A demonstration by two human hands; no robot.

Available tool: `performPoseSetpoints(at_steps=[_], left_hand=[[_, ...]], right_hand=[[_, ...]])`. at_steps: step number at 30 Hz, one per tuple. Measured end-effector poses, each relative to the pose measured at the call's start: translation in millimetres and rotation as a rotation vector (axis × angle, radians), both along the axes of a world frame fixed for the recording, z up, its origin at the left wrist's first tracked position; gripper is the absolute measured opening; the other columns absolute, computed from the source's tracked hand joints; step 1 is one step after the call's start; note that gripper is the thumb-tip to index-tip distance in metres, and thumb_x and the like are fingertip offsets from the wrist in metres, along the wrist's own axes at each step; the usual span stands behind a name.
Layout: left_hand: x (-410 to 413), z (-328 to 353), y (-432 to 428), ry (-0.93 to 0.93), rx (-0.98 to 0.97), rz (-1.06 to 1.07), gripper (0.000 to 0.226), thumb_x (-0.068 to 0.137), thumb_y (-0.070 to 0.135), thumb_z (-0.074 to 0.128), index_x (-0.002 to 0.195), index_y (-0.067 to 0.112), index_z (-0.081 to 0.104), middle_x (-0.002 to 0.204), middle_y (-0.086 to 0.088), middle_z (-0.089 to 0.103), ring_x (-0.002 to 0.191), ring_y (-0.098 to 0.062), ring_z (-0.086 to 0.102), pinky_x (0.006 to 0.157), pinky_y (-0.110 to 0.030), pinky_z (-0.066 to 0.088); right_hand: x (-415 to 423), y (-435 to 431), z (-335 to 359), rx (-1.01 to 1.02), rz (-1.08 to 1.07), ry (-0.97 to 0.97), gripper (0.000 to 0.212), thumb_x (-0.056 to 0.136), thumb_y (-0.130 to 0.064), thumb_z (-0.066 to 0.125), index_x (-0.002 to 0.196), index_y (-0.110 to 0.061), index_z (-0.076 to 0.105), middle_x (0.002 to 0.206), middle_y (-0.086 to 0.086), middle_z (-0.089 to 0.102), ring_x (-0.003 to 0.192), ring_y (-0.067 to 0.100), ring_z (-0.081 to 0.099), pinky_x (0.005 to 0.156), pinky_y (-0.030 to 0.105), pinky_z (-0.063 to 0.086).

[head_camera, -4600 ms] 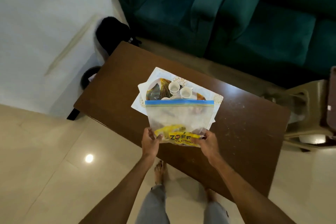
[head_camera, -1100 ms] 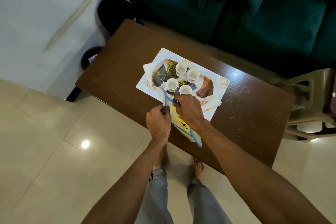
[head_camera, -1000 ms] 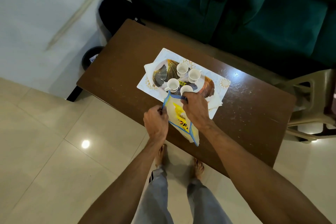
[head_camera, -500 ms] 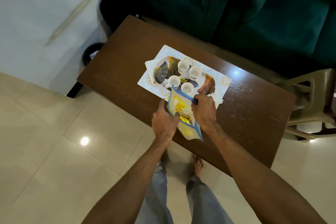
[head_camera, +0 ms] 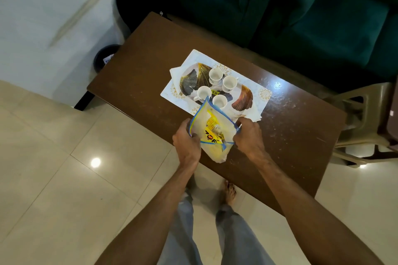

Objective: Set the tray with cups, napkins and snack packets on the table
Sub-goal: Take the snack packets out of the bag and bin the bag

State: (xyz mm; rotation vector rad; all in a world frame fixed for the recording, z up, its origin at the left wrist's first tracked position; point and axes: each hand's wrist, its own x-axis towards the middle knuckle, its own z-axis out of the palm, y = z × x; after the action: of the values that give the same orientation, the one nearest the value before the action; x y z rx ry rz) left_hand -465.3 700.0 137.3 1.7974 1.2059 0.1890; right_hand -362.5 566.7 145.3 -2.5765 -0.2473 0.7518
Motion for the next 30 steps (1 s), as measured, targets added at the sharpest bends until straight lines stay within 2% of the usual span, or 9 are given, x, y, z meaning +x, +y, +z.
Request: performPoseSetpoints(at_steps=[4,6,10,14,16,18,20,24,30], left_hand=[[1,10,-20,-0.012,-0.166,-0.114,0.073,0.08,0.008,0.081,0.145,0.012,0.048,0.111,0.005,0.063,0.098,-0.015,0.065,0.083,-0.039,0.061],[-2,6,-18,-0.045,-0.197,-0.058,0.072,0.074,-0.008,0.074,0.139,0.017,0.056,0.108,0.012,0.06,0.094,-0.015,0.068,0.077,-0.045,0.064],[-9,-14,-2,-0.06,-0.146,0.063,0.062,0.066,-0.006,0.057,0.117,0.029,0.068,0.095,0.013,0.071,0.081,-0.025,0.075,0.068,-0.049,0.064],[-2,0,-16,-0.072,-0.082,-0.059,0.056,0.073,-0.007,0.058,0.12,0.023,0.069,0.098,0.003,0.075,0.077,-0.022,0.075,0.065,-0.044,0.064],[0,-2,-18,-0.1,-0.065,-0.06,0.054,0.075,-0.003,0.056,0.12,0.023,0.068,0.098,0.001,0.075,0.077,-0.024,0.075,0.066,-0.045,0.064],[0,-4,-17,-0.101,-0.026,-0.088,0.049,0.077,0.003,0.054,0.12,0.024,0.066,0.095,-0.002,0.075,0.075,-0.029,0.073,0.065,-0.046,0.063],[1,-4,-15,-0.095,-0.042,-0.072,0.047,0.081,0.002,0.055,0.121,0.023,0.066,0.097,-0.002,0.074,0.076,-0.028,0.074,0.067,-0.047,0.063],[2,-5,-13,-0.095,-0.059,-0.032,0.043,0.085,0.0,0.057,0.121,0.02,0.068,0.098,0.0,0.073,0.073,-0.027,0.075,0.066,-0.045,0.064],[-1,-4,-10,-0.084,-0.133,0.011,0.03,0.096,0.001,0.056,0.12,0.013,0.067,0.094,-0.003,0.07,0.051,-0.019,0.071,0.044,-0.027,0.058]], right_hand=[[-3,7,1,0.019,0.023,-0.037,0.03,0.079,0.001,0.067,0.108,-0.007,0.062,0.111,0.017,0.065,0.107,0.034,0.056,0.08,0.048,0.056],[3,5,3,0.03,-0.026,-0.075,0.032,0.079,0.004,0.067,0.11,-0.005,0.064,0.11,0.018,0.066,0.105,0.036,0.058,0.079,0.046,0.056],[14,-9,9,-0.015,-0.073,-0.18,0.042,0.076,0.003,0.073,0.116,-0.006,0.063,0.107,0.018,0.07,0.096,0.037,0.066,0.076,0.046,0.059],[0,6,17,-0.091,0.13,-0.343,0.072,0.072,-0.005,0.079,0.137,-0.012,0.049,0.138,0.016,0.051,0.115,0.036,0.056,0.086,0.047,0.054],[-9,17,17,0.031,0.253,-0.55,0.059,0.074,-0.002,0.074,0.13,-0.008,0.056,0.136,0.017,0.05,0.114,0.036,0.054,0.083,0.046,0.055],[-14,30,12,0.172,0.393,-0.648,0.039,0.077,0.0,0.071,0.116,-0.002,0.064,0.118,0.018,0.059,0.104,0.036,0.059,0.078,0.046,0.056],[-11,41,6,0.139,0.464,-0.452,0.029,0.083,-0.007,0.071,0.111,-0.005,0.066,0.112,0.015,0.063,0.101,0.035,0.061,0.078,0.044,0.056],[9,54,-25,-0.215,0.501,0.066,0.04,0.091,-0.025,0.067,0.127,-0.01,0.057,0.128,0.016,0.057,0.116,0.036,0.056,0.089,0.039,0.047],[10,62,-64,-0.371,0.561,0.144,0.044,0.095,-0.027,0.062,0.132,-0.005,0.051,0.132,0.019,0.056,0.12,0.036,0.056,0.093,0.042,0.048]])
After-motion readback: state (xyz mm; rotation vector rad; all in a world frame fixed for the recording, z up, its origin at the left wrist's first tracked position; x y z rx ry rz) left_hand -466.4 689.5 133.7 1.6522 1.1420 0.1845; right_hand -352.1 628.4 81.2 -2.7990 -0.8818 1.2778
